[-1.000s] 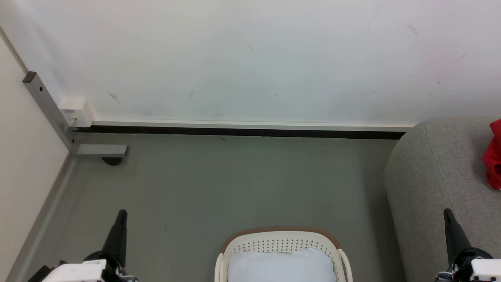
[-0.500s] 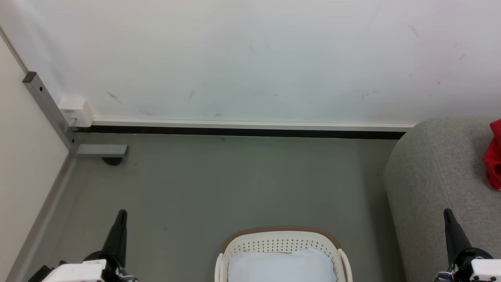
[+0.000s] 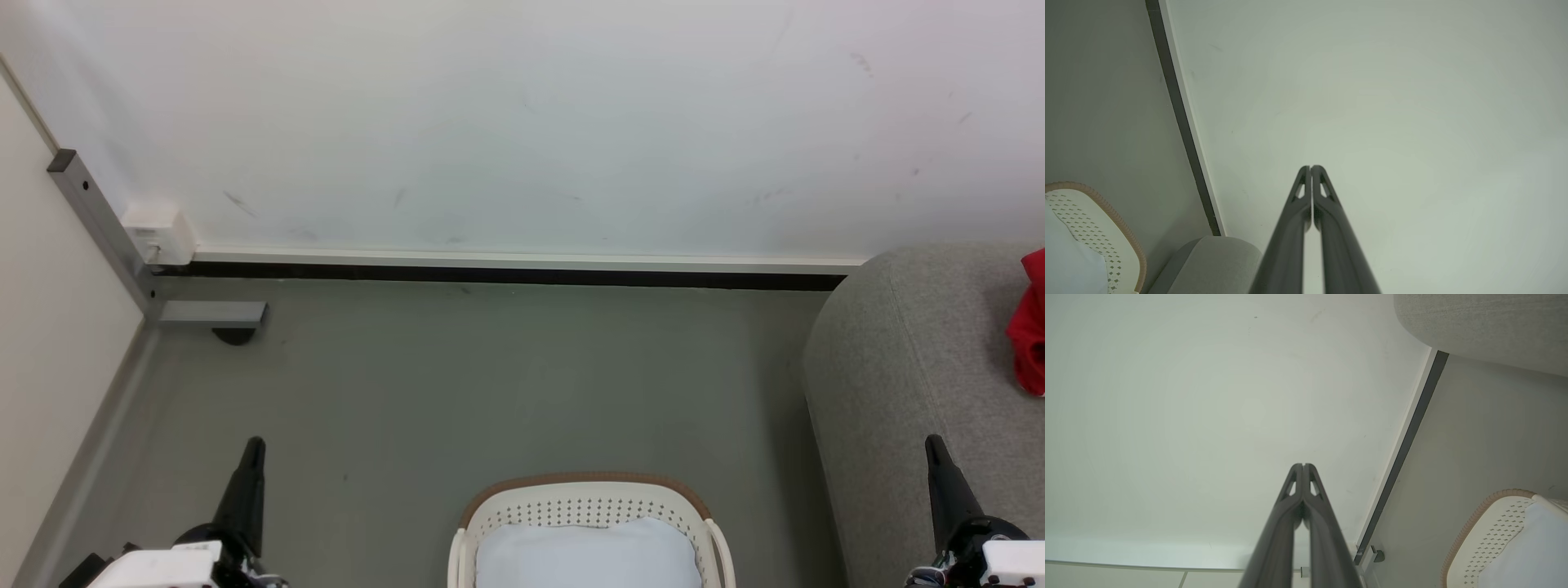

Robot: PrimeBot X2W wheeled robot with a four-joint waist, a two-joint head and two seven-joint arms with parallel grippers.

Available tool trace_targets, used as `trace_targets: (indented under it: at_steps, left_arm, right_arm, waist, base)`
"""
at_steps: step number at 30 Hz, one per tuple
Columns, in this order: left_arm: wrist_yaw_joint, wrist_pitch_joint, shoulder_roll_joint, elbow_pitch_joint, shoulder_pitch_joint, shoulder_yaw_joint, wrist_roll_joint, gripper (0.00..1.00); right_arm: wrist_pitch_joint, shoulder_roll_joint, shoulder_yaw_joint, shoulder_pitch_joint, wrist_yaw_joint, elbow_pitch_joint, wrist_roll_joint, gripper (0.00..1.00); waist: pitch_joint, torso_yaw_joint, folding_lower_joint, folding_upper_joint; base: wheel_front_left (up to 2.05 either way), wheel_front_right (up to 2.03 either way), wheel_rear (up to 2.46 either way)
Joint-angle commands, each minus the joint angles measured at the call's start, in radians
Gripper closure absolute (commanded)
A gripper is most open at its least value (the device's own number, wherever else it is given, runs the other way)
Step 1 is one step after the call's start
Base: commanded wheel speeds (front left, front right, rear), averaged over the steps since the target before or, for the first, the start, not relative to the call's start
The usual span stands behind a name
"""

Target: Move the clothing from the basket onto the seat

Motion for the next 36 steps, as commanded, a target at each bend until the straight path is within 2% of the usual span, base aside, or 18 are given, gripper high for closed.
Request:
trace_targets:
  at_steps: [1, 36]
  left_arm:
    - [-0.003, 0.004, 0.002, -0.004, -0.008, 0.002, -0.013, 1.00]
    - [-0.003, 0.004, 0.002, -0.004, -0.008, 0.002, -0.014, 1.00]
  right_arm:
    - [0.003, -0.008, -0.004, -0.013, -0.002, -0.005, 0.001, 1.00]
    - [0.003, -0.008, -0.004, -0.013, -0.002, -0.005, 0.001, 1.00]
  waist:
    - [0.000, 0.000, 0.0000, 0.0000]
    - [0.000, 0.000, 0.0000, 0.0000]
  base:
    - [0.00, 0.00, 0.00]
    - [0.00, 0.00, 0.00]
